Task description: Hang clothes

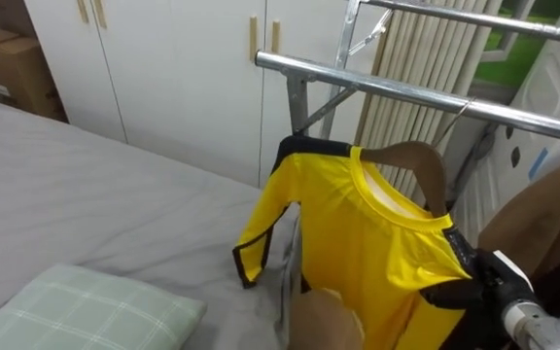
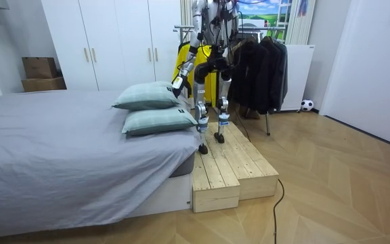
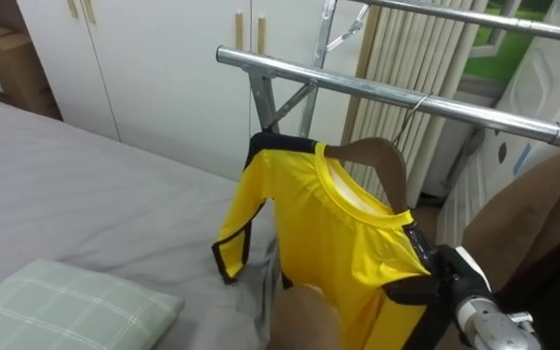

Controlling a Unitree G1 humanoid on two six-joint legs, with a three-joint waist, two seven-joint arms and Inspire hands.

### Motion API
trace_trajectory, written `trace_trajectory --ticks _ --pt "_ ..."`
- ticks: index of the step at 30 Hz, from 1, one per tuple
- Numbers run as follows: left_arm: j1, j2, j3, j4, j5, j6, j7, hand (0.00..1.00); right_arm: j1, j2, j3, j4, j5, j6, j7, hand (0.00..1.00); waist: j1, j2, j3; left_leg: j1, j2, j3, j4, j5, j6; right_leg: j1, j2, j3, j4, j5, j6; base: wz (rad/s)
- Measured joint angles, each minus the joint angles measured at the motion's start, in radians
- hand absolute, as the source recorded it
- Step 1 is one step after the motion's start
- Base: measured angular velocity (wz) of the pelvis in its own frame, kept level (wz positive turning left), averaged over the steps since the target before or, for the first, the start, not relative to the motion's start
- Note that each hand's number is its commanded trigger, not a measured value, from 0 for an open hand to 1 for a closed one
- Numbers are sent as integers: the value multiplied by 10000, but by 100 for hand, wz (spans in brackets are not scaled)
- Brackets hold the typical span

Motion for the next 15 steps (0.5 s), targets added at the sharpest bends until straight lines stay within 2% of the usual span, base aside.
trace_trajectory --ticks 7,14,15 --pt "221 -1 3 -84 0 -36 2 0 113 8 -24 197 -14 -314 -5 100 -105 22 14 169 5 -27 -134 0 -2 212 14 -55 -171 -28 48 2" --pt "284 -1 -9 -85 0 -127 4 0 125 40 -25 200 -9 -341 -156 99 -167 47 24 177 5 -67 -138 -3 -3 240 13 -73 -181 -41 67 1" --pt "284 -1 -8 -84 0 -133 4 0 127 41 -24 200 -9 -344 -163 73 -167 51 24 176 5 -75 -138 -3 -3 240 13 -77 -181 -41 67 0"
